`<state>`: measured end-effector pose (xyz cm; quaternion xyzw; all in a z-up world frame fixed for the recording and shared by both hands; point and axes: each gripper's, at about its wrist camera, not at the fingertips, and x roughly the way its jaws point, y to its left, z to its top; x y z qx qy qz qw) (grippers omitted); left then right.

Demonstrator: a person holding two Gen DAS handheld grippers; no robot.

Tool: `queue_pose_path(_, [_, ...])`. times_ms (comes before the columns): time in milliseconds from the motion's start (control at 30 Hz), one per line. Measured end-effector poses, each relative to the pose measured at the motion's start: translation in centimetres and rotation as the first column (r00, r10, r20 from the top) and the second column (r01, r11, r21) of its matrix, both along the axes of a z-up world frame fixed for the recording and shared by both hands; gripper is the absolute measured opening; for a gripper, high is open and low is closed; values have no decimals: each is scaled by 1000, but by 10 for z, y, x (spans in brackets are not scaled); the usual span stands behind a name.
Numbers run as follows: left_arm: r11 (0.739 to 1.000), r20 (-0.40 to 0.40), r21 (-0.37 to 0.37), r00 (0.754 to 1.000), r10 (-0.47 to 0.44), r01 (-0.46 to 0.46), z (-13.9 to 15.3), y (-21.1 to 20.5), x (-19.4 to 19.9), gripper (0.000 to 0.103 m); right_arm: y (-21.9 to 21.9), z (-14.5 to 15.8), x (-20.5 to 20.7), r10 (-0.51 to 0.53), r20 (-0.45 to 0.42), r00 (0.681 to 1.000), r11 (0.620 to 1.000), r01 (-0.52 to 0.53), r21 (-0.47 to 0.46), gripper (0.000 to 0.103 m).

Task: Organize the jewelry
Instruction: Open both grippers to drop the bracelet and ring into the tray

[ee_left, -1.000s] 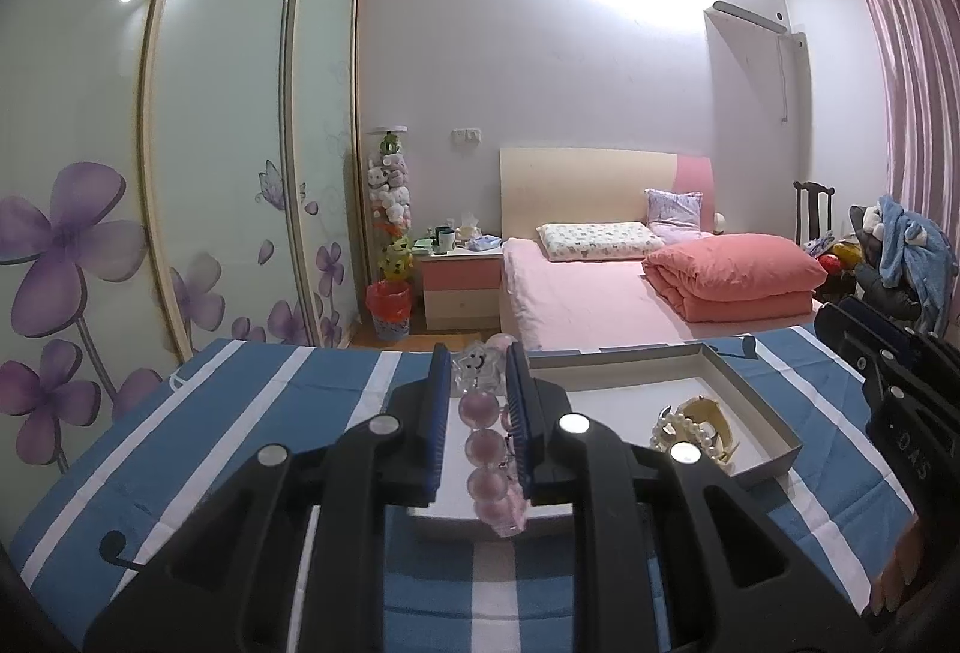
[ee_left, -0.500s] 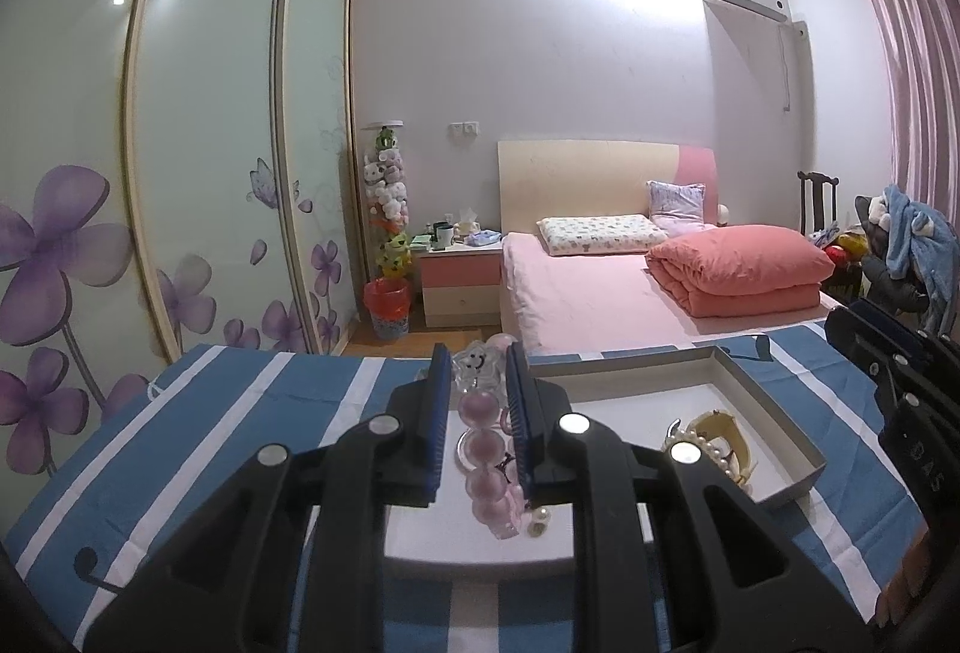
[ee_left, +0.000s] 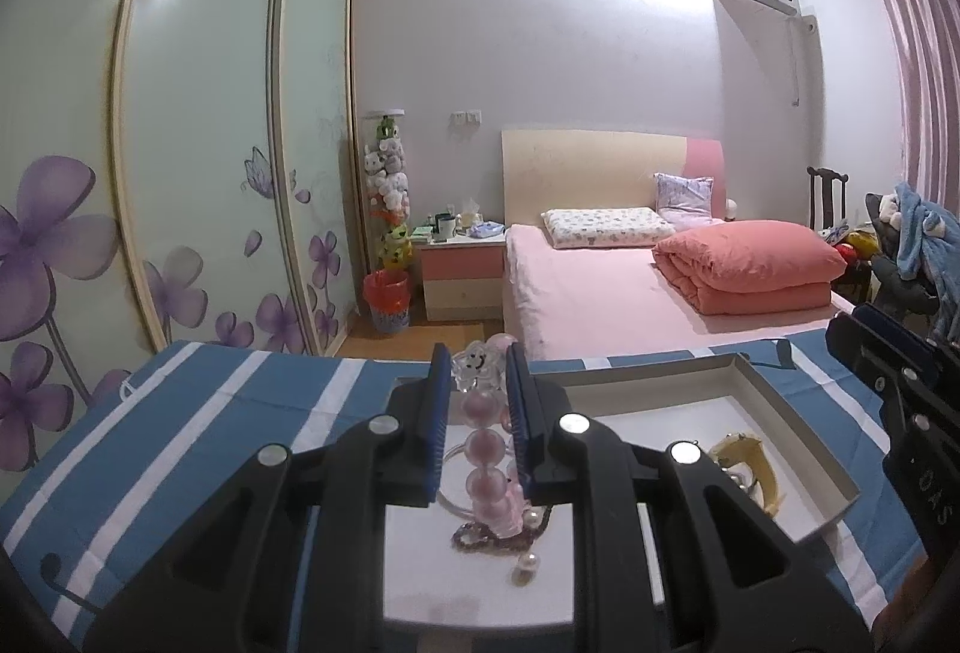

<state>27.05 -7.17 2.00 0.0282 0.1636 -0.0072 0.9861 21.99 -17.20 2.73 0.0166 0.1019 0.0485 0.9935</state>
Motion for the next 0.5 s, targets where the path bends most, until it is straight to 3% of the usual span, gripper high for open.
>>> queue_pose_path(500, [999,-57,-14,998,-36,35,-23,-5,24,19,-4,-20,31,32,-119,992,998,-25,65,23])
